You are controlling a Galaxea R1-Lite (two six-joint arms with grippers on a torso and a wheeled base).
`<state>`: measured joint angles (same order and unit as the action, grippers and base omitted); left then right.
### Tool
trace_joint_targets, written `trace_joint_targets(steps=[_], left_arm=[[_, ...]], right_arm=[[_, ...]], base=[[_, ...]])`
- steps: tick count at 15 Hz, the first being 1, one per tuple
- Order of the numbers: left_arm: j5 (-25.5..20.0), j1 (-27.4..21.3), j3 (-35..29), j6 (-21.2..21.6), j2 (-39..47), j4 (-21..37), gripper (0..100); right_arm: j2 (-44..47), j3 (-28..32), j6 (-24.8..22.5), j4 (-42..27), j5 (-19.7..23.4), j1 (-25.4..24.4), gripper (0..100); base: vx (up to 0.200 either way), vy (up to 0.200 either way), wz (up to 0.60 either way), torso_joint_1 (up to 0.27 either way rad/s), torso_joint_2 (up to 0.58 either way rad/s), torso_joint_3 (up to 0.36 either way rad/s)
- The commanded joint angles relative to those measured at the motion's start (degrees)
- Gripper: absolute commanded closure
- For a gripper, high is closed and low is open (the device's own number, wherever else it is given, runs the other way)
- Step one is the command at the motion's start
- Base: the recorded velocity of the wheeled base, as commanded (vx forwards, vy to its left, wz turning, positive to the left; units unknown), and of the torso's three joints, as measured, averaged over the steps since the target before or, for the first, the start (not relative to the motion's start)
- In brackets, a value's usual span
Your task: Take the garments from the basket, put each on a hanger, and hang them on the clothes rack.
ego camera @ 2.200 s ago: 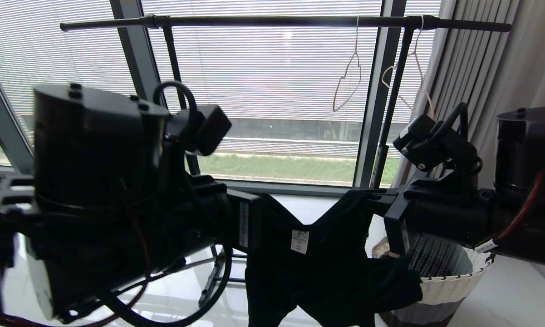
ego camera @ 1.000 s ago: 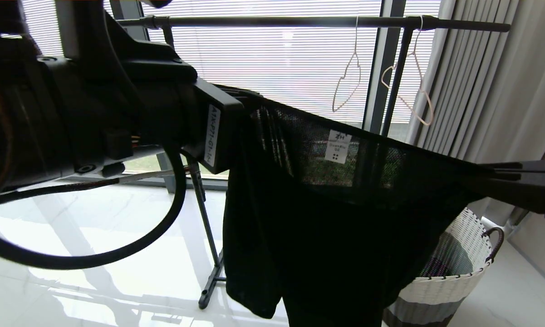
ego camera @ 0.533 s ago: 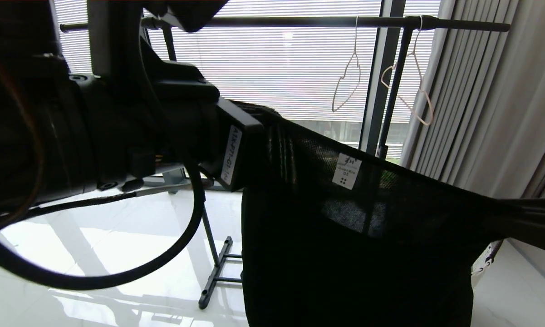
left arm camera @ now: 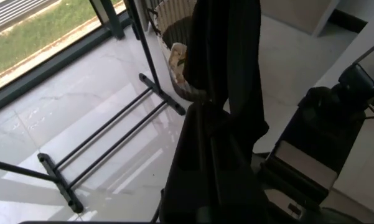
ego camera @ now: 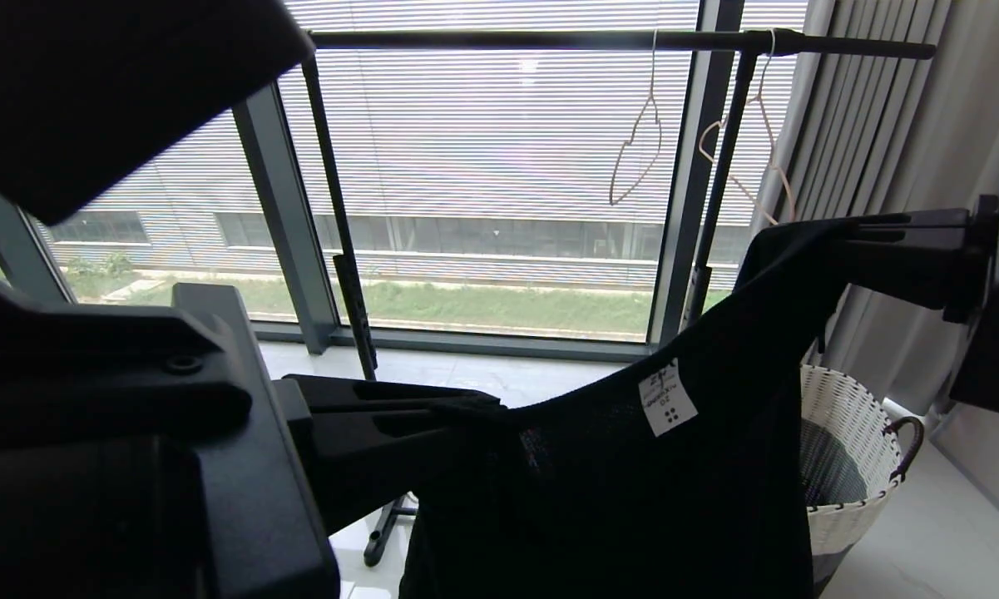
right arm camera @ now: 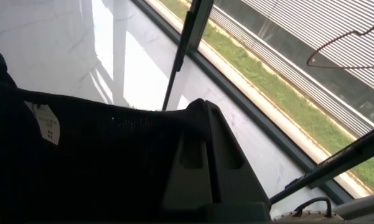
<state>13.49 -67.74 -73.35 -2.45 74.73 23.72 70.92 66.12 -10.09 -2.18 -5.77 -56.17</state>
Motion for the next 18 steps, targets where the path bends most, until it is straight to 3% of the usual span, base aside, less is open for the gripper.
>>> trace_joint_targets(steps=[1,4,7,9,10,13,15,17,18], left_arm=[[0.1,-0.6,0.4,0.0,-0.6,0.0,100],[0.2,1.0,0.9,1.3,-0.3,-0.3,100],[0.0,13.5,1.2,9.5,2.5,-11.9,100],[0.0,14.6,1.6,9.7,3.0,-12.7,100],[0.0,14.7,1.9,9.6,3.0,-12.7,100],[1.0,14.8,4.0,9.9,3.1,-12.8,100],[6.2,15.7,4.8,10.2,3.5,-12.7,100],[8.1,17.0,6.7,10.9,2.4,-12.5,100],[8.1,21.2,10.4,13.0,-0.6,-11.9,100]], right_arm=[[0.7,0.1,0.0,-0.1,0.0,0.0,100],[-0.8,-0.1,0.0,-1.9,-0.1,0.0,100],[-4.0,-1.2,0.0,-7.7,0.1,0.0,100],[-3.9,-1.9,0.0,-7.8,0.0,0.0,100],[-3.8,-2.0,0.1,-7.8,0.0,0.0,0],[-5.9,-6.1,0.1,-7.9,0.0,0.0,0],[-8.3,-9.6,0.1,-7.9,-1.2,1.2,0],[-10.2,-11.8,0.1,-8.3,-4.3,7.8,0],[-12.5,-13.7,0.1,-11.0,-4.9,17.1,0]], base=[[0.000,0.000,0.00,0.000,0.00,0.000],[0.000,0.000,0.00,0.000,0.00,0.000],[0.000,0.000,0.00,0.000,0.00,0.000],[0.000,0.000,0.00,0.000,0.00,0.000],[0.000,0.000,0.00,0.000,0.00,0.000],[0.000,0.000,0.00,0.000,0.00,0.000],[0.000,0.000,0.00,0.000,0.00,0.000],[0.000,0.000,0.00,0.000,0.00,0.000],[0.000,0.000,0.00,0.000,0.00,0.000]])
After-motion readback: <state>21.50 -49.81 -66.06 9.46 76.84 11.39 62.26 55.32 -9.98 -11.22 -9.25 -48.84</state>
